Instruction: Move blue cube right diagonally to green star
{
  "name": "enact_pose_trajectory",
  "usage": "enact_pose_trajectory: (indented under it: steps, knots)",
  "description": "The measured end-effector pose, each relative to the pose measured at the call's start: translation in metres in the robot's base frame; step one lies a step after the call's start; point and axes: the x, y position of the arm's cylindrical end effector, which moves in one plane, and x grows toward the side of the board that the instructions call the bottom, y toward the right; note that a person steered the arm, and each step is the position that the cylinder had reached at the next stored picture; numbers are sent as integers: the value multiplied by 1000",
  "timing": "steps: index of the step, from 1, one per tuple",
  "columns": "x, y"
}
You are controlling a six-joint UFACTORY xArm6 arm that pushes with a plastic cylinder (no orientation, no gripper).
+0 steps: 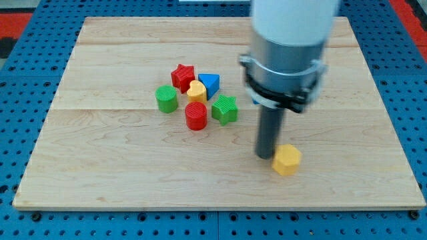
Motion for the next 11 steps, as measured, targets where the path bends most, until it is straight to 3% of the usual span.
enact_pose_trajectory:
  steps: [1, 2, 3, 4, 5, 6, 9, 10, 11]
  knots:
    - [18, 45]
    - [-10, 67]
    - [-82, 98]
    - [-156, 72]
    - [-190, 2]
    - [-201, -80]
    - [-122, -24]
    - [-141, 20]
    - [-168, 15]
